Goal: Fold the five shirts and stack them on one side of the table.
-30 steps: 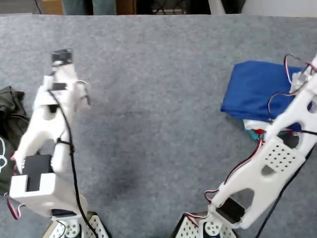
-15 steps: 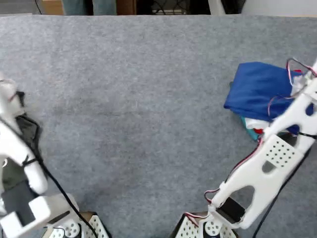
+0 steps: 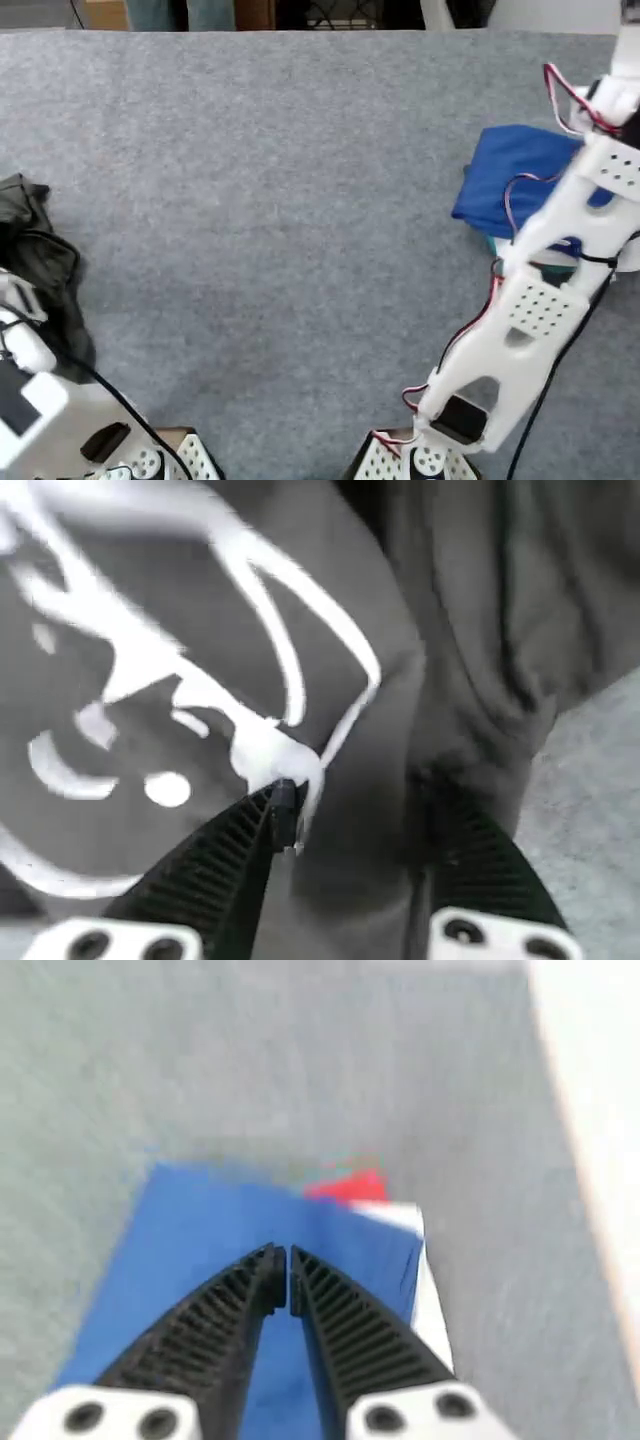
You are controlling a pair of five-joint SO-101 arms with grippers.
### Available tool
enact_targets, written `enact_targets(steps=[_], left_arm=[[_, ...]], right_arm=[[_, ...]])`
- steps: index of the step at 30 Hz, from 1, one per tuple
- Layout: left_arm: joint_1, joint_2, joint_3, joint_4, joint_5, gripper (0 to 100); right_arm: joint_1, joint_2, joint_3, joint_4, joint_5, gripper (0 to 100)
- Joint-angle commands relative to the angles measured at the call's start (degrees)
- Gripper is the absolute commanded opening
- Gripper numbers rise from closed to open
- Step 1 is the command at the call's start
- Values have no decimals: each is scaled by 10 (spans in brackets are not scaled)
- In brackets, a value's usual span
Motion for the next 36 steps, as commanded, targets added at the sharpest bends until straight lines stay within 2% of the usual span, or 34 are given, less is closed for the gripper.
enact_targets(steps=[1, 3, 8, 12, 16, 21, 24, 27, 29, 36], left_arm=[[4, 22, -9, -17, 16, 123], [6, 25, -29, -3, 25, 28], [53, 10, -84, 72, 31, 28], [135, -28, -106, 127, 30, 28], [265, -94, -92, 156, 30, 28], [482, -166, -52, 156, 32, 29], [612, -169, -48, 155, 29, 29], [695, -156, -51, 149, 27, 29], [720, -153, -51, 138, 29, 29], [746, -148, -64, 132, 32, 29]], right_arm=[[-41, -75, -1, 6, -6, 17], [-58, -93, -1, 6, -6, 17], [-102, -106, -1, 6, -7, 15], [-131, -106, -1, 6, -43, 15], [-151, -106, -1, 6, -58, 15], [-191, -105, -1, 6, -85, 15], [-223, -102, -1, 6, -120, 15], [-251, -102, 0, 5, -148, 18], [-256, -102, -3, 1, -153, 18], [-254, -96, -2, -53, -148, 18]])
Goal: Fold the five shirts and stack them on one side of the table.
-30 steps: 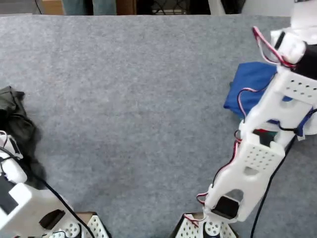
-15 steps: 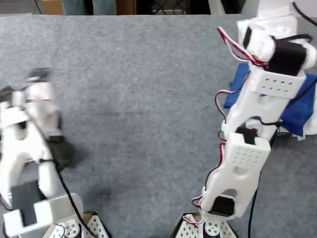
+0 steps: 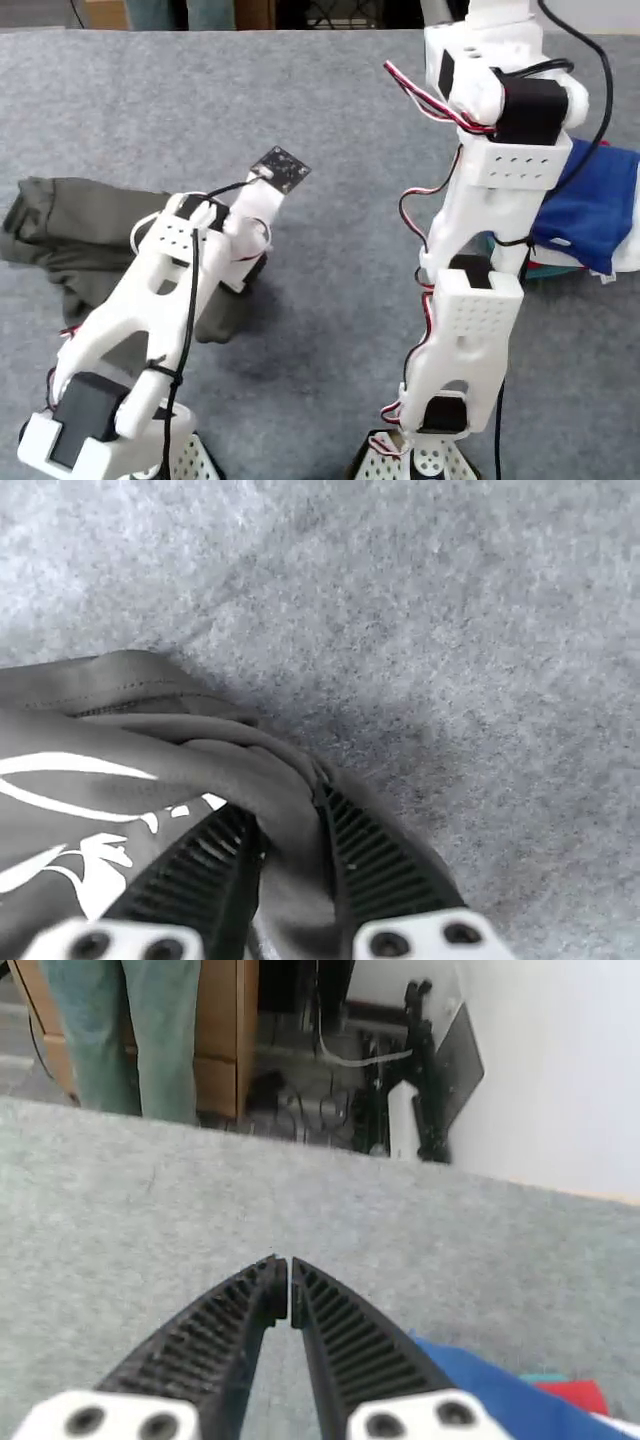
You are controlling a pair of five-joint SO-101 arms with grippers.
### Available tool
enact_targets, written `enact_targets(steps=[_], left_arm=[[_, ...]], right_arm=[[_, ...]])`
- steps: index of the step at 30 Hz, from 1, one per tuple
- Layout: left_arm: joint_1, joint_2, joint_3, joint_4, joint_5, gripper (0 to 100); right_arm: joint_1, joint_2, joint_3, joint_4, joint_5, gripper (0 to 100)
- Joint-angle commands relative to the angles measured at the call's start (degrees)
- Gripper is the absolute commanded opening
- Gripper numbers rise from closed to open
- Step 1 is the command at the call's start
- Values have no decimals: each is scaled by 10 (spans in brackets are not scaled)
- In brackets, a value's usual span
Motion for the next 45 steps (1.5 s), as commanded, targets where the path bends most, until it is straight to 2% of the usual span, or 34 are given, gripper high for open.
enact_targets(steps=[1, 5, 8, 11, 13, 16, 19, 23, 26, 31, 34, 37, 41, 45], left_arm=[[38, -3, -28, -8, 3, 29], [109, 11, -71, -9, 3, 30], [132, 26, -96, -4, 4, 30], [104, 28, -108, 22, 33, 37], [80, 24, -120, 57, 88, 105], [49, 9, -138, 111, 166, 266], [-3, -23, -161, 155, 212, 284], [-112, -62, -160, 183, 207, 285], [-205, -74, -120, 182, 172, 285], [-327, -52, 33, 124, 129, 284], [-352, -48, 139, 98, 88, 284], [-354, -53, 234, 74, 54, 266], [-375, -50, 276, 9, 32, 207], [-355, -51, 305, -38, 35, 172]], right_arm=[[-6, -17, -4, -25, -1, 18], [4, -1, -2, -24, -1, 18], [16, 9, -7, -29, 1, 18], [32, 15, -7, -37, 1, 18], [40, 15, -2, -37, 22, 18], [41, 16, -1, -37, 33, 18], [32, 21, 15, -36, 33, 19], [-23, 40, 92, -20, 35, 19], [-85, 58, 165, -1, 32, 44], [-199, 95, 218, 4, 32, 217], [-270, 128, 225, 4, 33, 293], [-331, 162, 230, 5, 34, 308], [-389, 202, 226, 31, 35, 308], [-411, 223, 225, 33, 33, 308]])
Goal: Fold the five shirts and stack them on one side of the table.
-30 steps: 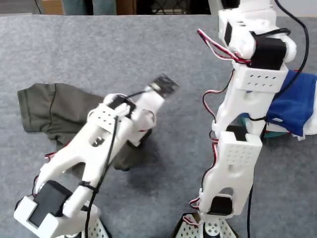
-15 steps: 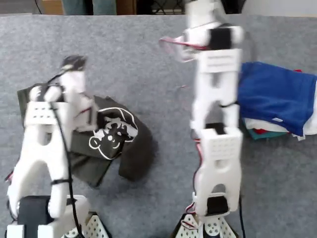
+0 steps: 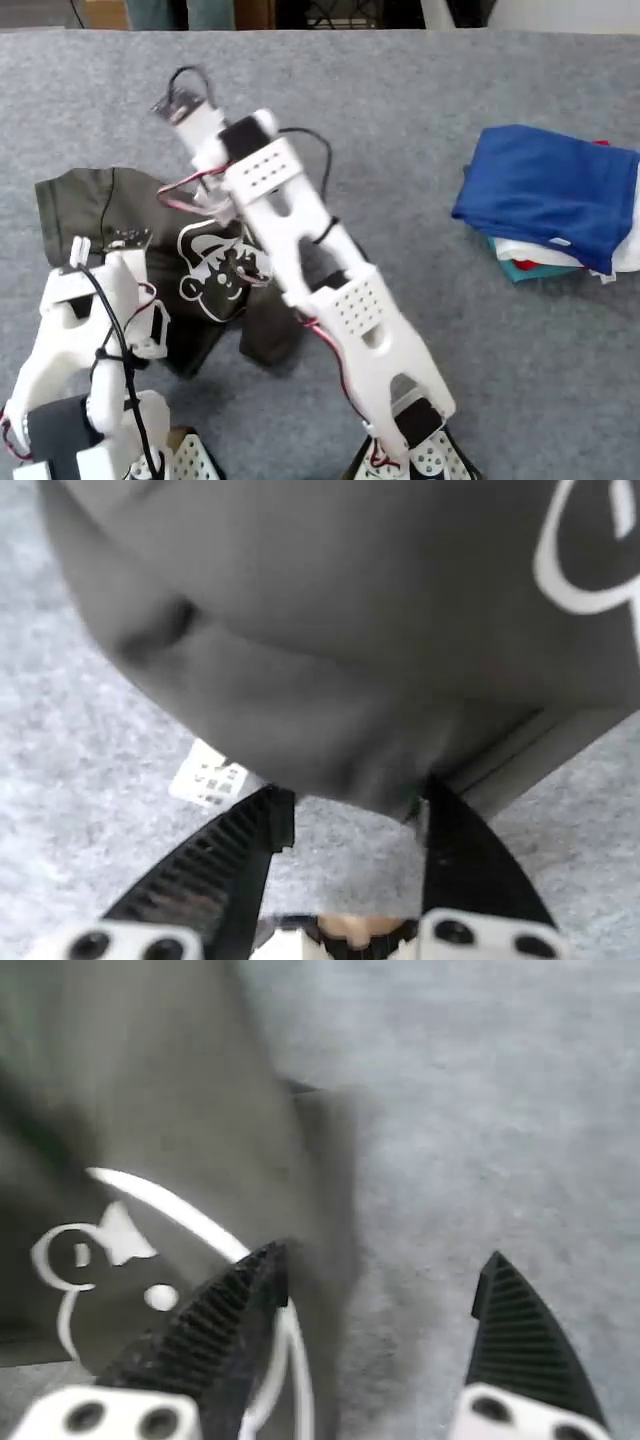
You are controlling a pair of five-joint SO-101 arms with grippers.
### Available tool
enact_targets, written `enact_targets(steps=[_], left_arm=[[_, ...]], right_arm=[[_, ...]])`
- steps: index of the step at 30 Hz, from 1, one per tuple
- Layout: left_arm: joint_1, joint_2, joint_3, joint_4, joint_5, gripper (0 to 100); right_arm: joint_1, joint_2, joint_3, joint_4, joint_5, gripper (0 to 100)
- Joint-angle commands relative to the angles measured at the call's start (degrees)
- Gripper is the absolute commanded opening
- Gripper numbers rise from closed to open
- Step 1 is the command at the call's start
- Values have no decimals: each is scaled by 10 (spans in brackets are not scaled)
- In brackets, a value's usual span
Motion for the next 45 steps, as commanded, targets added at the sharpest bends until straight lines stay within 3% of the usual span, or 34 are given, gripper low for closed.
enact_targets(steps=[1, 5, 8, 12, 16, 20, 23, 27, 30, 33, 36, 39, 45], left_arm=[[15, -4, 18, -30, -5, 153], [11, -2, 16, -33, -5, 20], [-12, -2, 16, -33, -5, 26], [-136, -8, -16, -29, -22, 29], [-298, -3, -101, -11, -90, 29], [-433, -3, -222, 25, -136, 29], [-508, -2, -313, 30, -134, 29], [-569, -2, -405, 27, -109, 29], [-591, -2, -442, 27, -103, 29], [-595, -2, -447, 27, -103, 29], [-594, -2, -444, 28, -103, 29], [-581, -1, -431, 26, -104, 29], [-514, -1, -386, 25, -103, 29]], right_arm=[[-15, -2, -6, 6, 4, 308], [-1, -26, -6, 6, 4, 308], [18, -52, -6, 6, 4, 308], [33, -77, -4, 6, 3, 307], [29, -83, -2, 7, 3, 303], [-6, -80, 0, 5, 4, 211], [-42, -62, -5, -13, 7, 169], [-83, -16, -5, -60, 4, 241], [-103, 25, -5, -88, 4, 305], [-105, 65, -5, -109, 4, 293], [-95, 87, -6, -105, 5, 195], [-69, 86, -7, -90, 9, 7], [10, 73, -16, 12, 28, 13]])
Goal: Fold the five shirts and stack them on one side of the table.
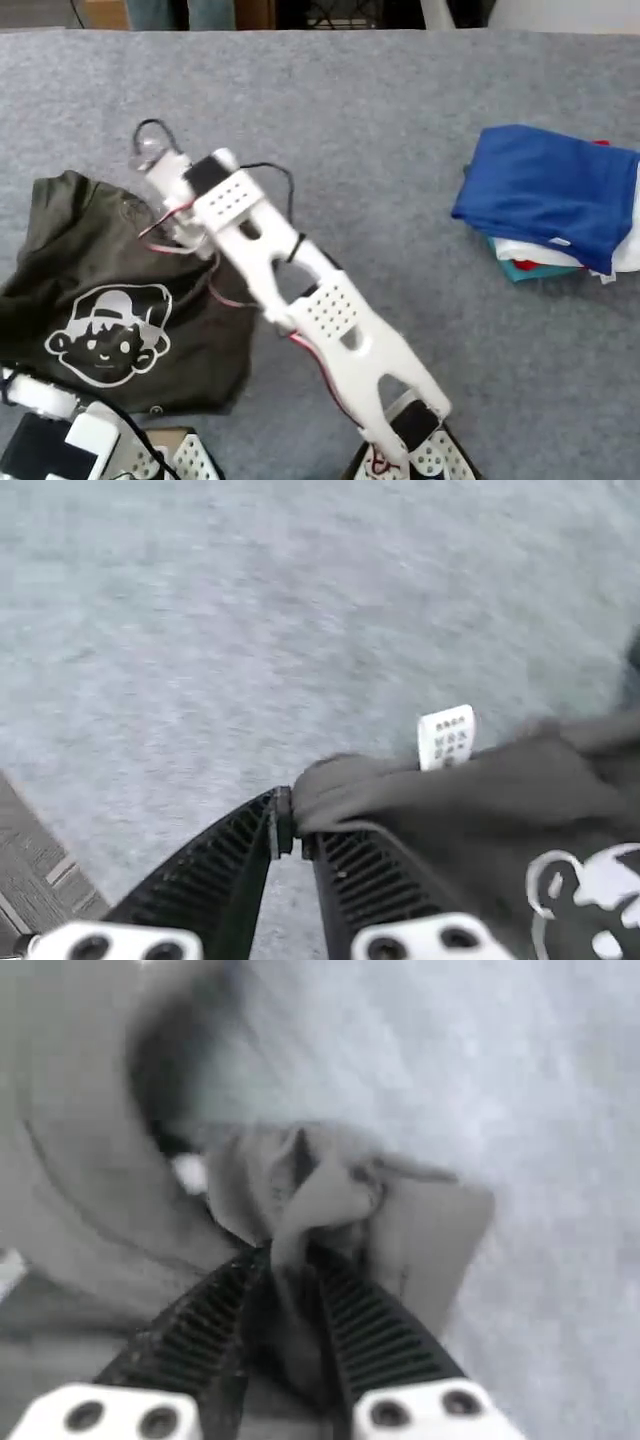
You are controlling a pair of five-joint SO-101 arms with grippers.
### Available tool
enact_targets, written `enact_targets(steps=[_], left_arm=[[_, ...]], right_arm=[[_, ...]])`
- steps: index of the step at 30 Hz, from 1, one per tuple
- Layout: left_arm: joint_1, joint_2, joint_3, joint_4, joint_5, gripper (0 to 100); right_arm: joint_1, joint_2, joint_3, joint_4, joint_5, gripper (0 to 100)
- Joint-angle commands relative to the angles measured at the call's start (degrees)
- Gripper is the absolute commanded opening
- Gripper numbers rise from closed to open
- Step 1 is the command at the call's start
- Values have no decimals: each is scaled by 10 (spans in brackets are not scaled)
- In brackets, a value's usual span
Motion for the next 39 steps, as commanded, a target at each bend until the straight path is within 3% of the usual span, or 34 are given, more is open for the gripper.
enact_targets(steps=[1, 8, 13, 18, 22, 24, 26, 29, 34, 39], left_arm=[[42, -3, 9, 0, 8, 29], [126, 18, 51, -33, 8, 29], [178, 73, 49, -43, 8, 29], [211, 135, 32, -40, 8, 29], [228, 175, 23, -40, 5, 29], [236, 191, 23, -40, 4, 29], [237, 203, 23, -41, 4, 29], [235, 216, 23, -43, 4, 29], [234, 230, 23, -43, 6, 29], [233, 256, 34, -44, 8, 29]], right_arm=[[61, -29, -7, 39, 15, 13], [201, -163, 219, 40, 23, 13], [311, -342, 502, 39, 104, 13], [401, -524, 742, 39, 225, 14], [436, -664, 873, 38, 389, 16], [439, -724, 909, 38, 451, 16], [432, -770, 913, 38, 462, 44], [410, -805, 873, 38, 455, 183], [320, -773, 737, 38, 367, 377], [226, -647, 567, 38, 281, 347]])
